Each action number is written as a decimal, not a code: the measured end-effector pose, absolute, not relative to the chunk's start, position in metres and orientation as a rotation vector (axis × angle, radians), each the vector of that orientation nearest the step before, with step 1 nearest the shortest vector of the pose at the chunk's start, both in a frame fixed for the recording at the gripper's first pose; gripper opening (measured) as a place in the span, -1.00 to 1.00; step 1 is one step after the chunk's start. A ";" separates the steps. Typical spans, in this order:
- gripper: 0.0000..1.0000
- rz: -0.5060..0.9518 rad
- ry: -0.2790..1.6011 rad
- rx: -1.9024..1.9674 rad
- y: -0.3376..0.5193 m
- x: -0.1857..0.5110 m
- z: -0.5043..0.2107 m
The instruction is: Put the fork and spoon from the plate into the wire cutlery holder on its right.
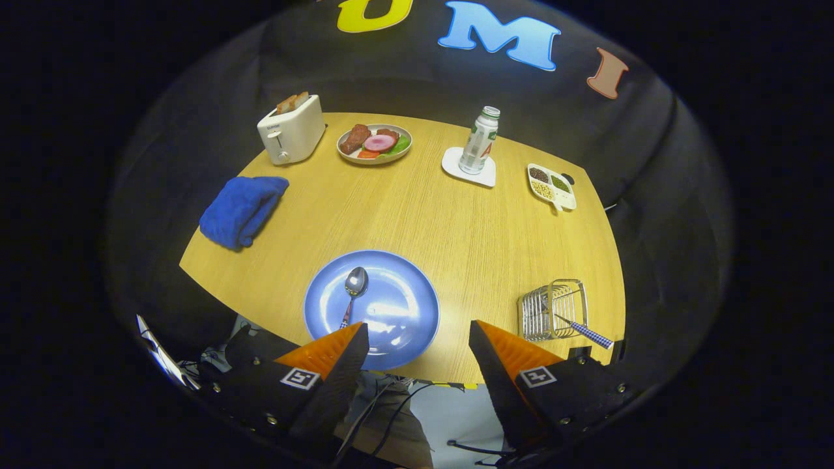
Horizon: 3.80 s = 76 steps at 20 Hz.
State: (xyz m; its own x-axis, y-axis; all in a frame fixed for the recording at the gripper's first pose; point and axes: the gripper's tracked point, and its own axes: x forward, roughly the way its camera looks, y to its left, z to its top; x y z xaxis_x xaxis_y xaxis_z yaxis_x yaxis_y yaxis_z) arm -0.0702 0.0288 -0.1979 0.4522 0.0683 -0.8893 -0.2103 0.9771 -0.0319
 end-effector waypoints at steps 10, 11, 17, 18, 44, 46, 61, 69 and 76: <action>0.91 0.142 1.160 -0.056 0.081 -0.087 -0.249; 0.90 0.137 1.188 -0.048 0.085 -0.091 -0.259; 0.91 0.138 1.306 -0.044 0.099 -0.104 -0.307; 0.91 0.138 1.314 -0.042 0.099 -0.102 -0.313; -0.86 0.296 1.535 -0.162 0.068 -0.103 -0.309; -0.86 0.277 1.543 -0.181 0.052 -0.105 -0.302; -0.87 0.136 1.661 -0.289 -0.098 -0.131 -0.223; -0.86 0.063 1.709 -0.337 -0.167 -0.126 -0.182; -0.87 0.047 1.743 -0.358 -0.200 -0.116 -0.173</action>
State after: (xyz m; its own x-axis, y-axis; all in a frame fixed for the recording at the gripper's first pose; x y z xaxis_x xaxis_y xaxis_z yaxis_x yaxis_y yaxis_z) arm -0.1164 -0.2004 -0.1734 -0.1584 -0.2123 -0.9643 -0.2640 0.9502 -0.1658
